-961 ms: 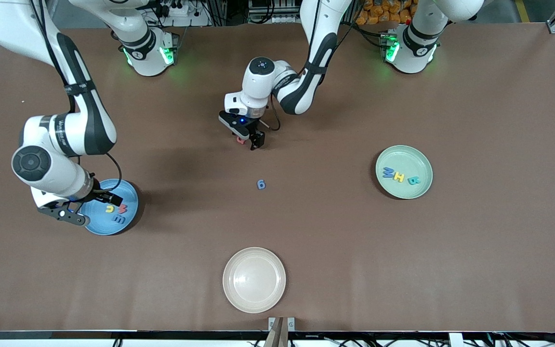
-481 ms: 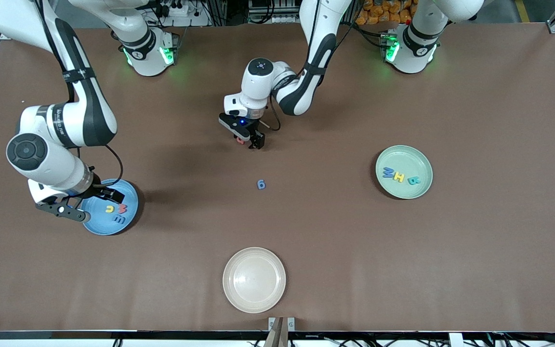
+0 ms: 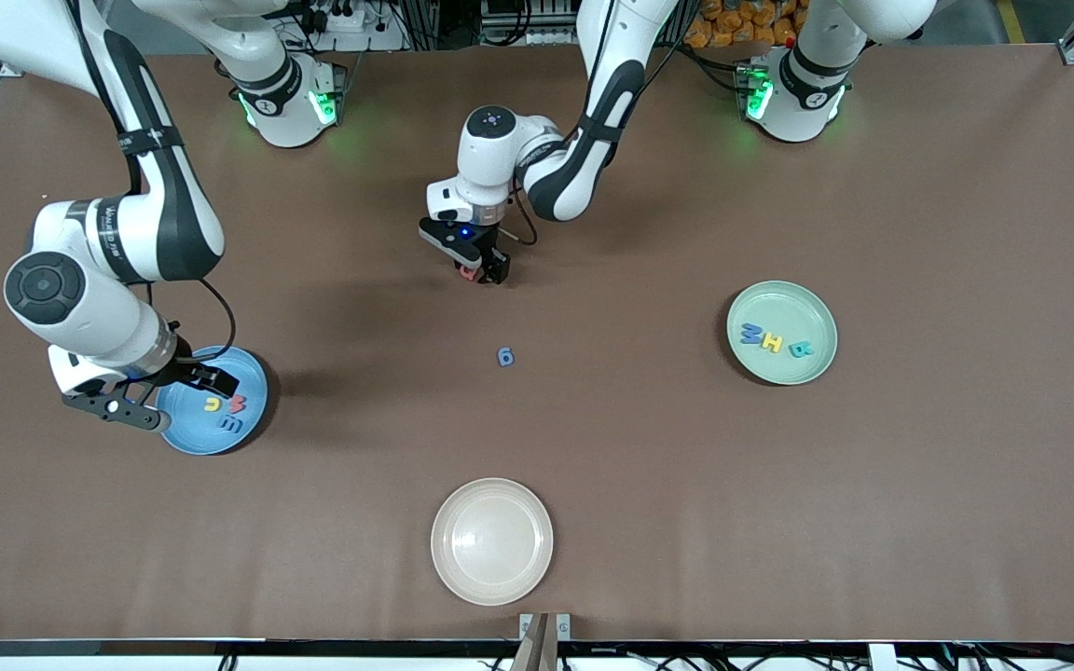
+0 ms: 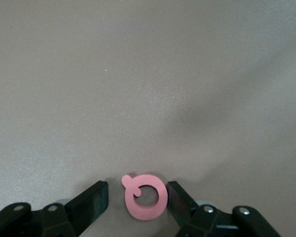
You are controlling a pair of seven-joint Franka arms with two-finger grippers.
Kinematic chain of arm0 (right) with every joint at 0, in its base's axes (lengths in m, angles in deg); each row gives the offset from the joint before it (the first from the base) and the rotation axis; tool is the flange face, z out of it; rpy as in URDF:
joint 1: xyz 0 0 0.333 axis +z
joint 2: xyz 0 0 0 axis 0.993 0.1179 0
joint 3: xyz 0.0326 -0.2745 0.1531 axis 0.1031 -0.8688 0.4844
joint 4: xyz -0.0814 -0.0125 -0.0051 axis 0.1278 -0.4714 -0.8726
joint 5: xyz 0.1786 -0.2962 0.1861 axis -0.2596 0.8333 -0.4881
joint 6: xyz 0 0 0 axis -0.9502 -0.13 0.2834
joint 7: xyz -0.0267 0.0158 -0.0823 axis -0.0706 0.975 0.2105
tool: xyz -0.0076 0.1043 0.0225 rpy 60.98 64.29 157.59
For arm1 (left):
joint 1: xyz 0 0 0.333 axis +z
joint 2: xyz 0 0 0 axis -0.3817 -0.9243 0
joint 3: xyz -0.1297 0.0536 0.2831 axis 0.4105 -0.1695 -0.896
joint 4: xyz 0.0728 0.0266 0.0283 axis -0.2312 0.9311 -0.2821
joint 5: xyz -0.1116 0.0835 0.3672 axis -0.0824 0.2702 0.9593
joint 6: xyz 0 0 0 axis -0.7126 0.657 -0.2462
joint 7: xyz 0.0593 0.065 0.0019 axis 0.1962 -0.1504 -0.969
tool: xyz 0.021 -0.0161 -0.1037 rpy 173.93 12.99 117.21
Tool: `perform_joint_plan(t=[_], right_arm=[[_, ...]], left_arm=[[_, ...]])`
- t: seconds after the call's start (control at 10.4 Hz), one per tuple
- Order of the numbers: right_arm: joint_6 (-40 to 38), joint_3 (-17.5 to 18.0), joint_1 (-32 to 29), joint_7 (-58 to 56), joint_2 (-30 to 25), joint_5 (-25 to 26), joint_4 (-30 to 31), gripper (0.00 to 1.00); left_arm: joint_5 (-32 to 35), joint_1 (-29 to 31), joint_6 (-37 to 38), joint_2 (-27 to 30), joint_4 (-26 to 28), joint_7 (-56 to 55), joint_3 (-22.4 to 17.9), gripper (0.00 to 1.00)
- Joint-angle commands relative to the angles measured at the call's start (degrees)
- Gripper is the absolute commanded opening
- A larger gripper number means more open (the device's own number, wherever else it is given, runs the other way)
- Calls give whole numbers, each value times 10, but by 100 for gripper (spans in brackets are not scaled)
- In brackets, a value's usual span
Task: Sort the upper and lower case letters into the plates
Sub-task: 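Lower the left gripper onto the pink q and grasp it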
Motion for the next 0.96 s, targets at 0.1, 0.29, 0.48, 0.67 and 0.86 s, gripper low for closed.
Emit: perform_joint_plan(t=[0.1, 0.29, 0.48, 0.67, 0.86], right_arm=[[-7, 4, 4, -15, -13, -11, -9, 100], [-14, 3, 4, -39, -15, -11, -7, 100], [-24, 3, 4, -39, -15, -11, -8, 100], [-24, 3, 3, -39, -10, -11, -5, 100], [-24, 3, 5, -39, -7, -11, -4, 100]], left_arm=[[13, 2, 22, -11, -15, -24, -1, 42], [13, 1, 23, -10, -15, -38, -1, 31], [12, 2, 23, -10, -15, -38, -1, 23], [12, 2, 36, -7, -16, -38, -1, 23], [11, 3, 69, -1, -31, -38, -1, 23]])
